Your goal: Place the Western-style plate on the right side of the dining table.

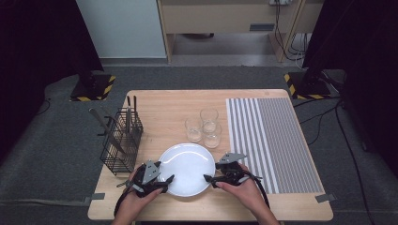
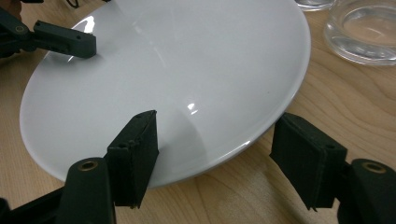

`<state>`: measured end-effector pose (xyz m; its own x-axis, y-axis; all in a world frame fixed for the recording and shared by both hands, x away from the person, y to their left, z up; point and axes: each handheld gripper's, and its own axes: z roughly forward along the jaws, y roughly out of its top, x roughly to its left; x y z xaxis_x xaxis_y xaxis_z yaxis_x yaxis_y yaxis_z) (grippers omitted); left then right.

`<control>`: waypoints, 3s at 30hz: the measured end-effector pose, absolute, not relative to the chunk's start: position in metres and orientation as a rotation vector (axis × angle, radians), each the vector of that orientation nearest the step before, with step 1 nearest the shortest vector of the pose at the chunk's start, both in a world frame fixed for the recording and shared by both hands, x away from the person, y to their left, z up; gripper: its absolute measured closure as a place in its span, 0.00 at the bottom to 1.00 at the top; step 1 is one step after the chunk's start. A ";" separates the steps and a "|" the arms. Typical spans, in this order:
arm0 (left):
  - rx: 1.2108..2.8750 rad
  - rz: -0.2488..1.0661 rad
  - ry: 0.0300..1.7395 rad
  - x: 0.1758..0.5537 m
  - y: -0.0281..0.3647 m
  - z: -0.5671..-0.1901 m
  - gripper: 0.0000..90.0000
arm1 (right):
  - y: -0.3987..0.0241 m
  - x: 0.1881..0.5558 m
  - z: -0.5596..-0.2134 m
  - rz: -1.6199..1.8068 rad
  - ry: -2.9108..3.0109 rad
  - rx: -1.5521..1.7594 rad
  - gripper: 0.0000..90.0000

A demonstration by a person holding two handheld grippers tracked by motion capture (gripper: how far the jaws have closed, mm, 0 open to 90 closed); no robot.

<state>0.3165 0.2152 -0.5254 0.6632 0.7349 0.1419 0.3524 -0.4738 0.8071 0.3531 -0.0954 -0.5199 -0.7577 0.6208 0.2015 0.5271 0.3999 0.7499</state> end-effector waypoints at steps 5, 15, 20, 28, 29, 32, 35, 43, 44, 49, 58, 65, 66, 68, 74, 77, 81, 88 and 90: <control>2.091 0.615 0.838 0.317 0.215 -0.525 0.28 | -0.095 0.353 -0.519 1.293 2.526 1.048 0.37; 2.090 0.612 0.835 0.316 0.213 -0.526 0.28 | -0.096 0.355 -0.518 1.315 2.471 1.082 0.38; 2.086 0.616 0.842 0.315 0.212 -0.526 0.28 | -0.095 0.355 -0.519 1.325 2.455 1.099 0.38; 2.082 0.609 0.846 0.315 0.211 -0.526 0.28 | -0.096 0.355 -0.515 1.344 2.431 1.102 0.42; 2.081 0.609 0.842 0.315 0.211 -0.526 0.29 | -0.096 0.354 -0.513 1.359 2.417 1.101 0.43; 2.055 0.540 0.807 0.312 0.203 -0.528 0.35 | -0.096 0.355 -0.511 1.373 2.404 1.094 0.44; 2.074 0.563 0.794 0.310 0.196 -0.526 0.33 | -0.096 0.355 -0.514 1.350 2.410 1.100 0.45; 2.061 0.537 0.781 0.309 0.189 -0.528 0.33 | -0.097 0.357 -0.520 1.331 2.406 1.117 0.51; 2.056 0.522 0.787 0.310 0.190 -0.528 0.33 | -0.097 0.357 -0.520 1.333 2.406 1.118 0.51; 2.055 0.521 0.790 0.310 0.191 -0.529 0.32 | -0.099 0.357 -0.521 1.345 2.403 1.141 0.55; 2.062 0.535 0.779 0.311 0.193 -0.529 0.31 | -0.101 0.359 -0.523 1.349 2.408 1.185 0.57; 2.078 0.543 0.777 0.311 0.201 -0.528 0.27 | -0.100 0.361 -0.525 1.359 2.404 1.181 0.57; 2.085 0.544 0.774 0.311 0.202 -0.527 0.26 | -0.100 0.361 -0.525 1.360 2.404 1.179 0.57; 2.090 0.549 0.776 0.311 0.206 -0.526 0.25 | -0.100 0.361 -0.525 1.360 2.406 1.179 0.57; 2.072 0.594 0.812 0.312 0.220 -0.519 0.31 | -0.101 0.362 -0.525 1.366 2.411 1.178 0.57; 2.061 0.607 0.834 0.312 0.226 -0.517 0.37 | -0.101 0.362 -0.525 1.370 2.417 1.175 0.57; 2.064 0.605 0.862 0.313 0.232 -0.517 0.45 | -0.102 0.362 -0.526 1.371 2.417 1.175 0.57; 2.093 0.558 0.867 0.314 0.232 -0.520 0.50 | -0.101 0.362 -0.525 1.372 2.417 1.173 0.57; 2.097 0.545 0.853 0.313 0.230 -0.521 0.49 | -0.102 0.363 -0.525 1.369 2.417 1.169 0.57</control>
<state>0.3134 0.2296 -0.5210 0.6811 0.7267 0.0898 0.3864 -0.4609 0.7989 0.3627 -0.1016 -0.5252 -0.6923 0.6772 0.2492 0.5619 0.2892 0.7750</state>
